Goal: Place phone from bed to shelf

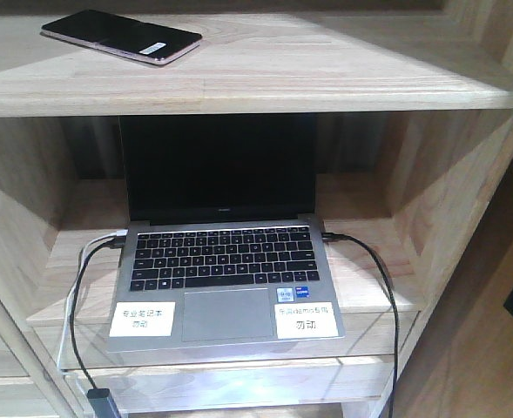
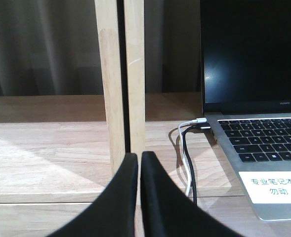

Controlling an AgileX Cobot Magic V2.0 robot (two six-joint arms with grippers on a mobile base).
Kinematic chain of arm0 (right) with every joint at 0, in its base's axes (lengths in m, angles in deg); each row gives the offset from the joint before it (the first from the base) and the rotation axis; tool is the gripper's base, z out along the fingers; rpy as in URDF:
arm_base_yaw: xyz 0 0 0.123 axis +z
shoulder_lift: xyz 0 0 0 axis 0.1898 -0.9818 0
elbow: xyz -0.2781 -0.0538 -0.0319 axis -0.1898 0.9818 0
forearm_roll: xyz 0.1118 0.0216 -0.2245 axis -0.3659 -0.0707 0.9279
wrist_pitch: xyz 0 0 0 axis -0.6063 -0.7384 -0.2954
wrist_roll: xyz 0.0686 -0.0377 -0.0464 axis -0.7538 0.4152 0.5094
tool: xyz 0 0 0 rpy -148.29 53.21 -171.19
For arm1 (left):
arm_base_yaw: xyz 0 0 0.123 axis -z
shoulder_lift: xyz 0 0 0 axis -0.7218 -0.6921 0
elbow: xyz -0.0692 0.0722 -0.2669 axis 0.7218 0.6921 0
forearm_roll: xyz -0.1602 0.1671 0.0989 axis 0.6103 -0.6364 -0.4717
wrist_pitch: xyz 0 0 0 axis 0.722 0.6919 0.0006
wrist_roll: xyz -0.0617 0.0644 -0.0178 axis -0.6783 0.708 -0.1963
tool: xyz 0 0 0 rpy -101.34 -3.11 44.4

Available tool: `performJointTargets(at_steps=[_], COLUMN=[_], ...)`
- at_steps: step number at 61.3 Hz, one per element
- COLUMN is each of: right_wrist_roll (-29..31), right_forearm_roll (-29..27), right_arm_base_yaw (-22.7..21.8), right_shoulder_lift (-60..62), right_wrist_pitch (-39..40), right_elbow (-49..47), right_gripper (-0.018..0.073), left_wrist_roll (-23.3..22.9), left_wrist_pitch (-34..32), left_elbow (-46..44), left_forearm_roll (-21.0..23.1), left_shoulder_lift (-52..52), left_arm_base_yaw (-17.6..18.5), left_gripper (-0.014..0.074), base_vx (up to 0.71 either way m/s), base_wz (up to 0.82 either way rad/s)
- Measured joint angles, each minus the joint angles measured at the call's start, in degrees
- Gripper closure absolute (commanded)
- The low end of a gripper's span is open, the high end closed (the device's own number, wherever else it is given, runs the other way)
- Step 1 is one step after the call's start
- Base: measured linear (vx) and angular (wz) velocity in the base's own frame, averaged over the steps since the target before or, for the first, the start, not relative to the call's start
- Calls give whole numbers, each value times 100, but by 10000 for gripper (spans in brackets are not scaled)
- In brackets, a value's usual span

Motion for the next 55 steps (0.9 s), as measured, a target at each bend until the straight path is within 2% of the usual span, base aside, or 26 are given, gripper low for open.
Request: performJointTargets(at_steps=[16,24,31,44,50,55], right_wrist_roll=[-5,-86,-691,-2593,-2842,-2908], right_forearm_roll=[5,208,753,2604,2965,3034], right_arm_base_yaw=[0,0,0,-12,-167,-442], right_shoulder_lift=[0,0,0,0,0,0], right_wrist_pitch=[19,24,24,19,13,21], right_elbow=[0,0,0,0,26,132], right_gripper=[568,568,568,568,568,568], left_wrist_roll=[0,0,0,0,0,0], left_wrist_pitch=[0,0,0,0,0,0], left_elbow=[0,0,0,0,0,0], left_forearm_roll=[0,0,0,0,0,0], left_shoulder_lift=[0,0,0,0,0,0], left_arm_base_yaw=[0,0,0,0,0,0], left_gripper=[596,596,596,596,596,596], base_vx=[0,0,0,0,0,0], base_wz=[0,0,0,0,0,0])
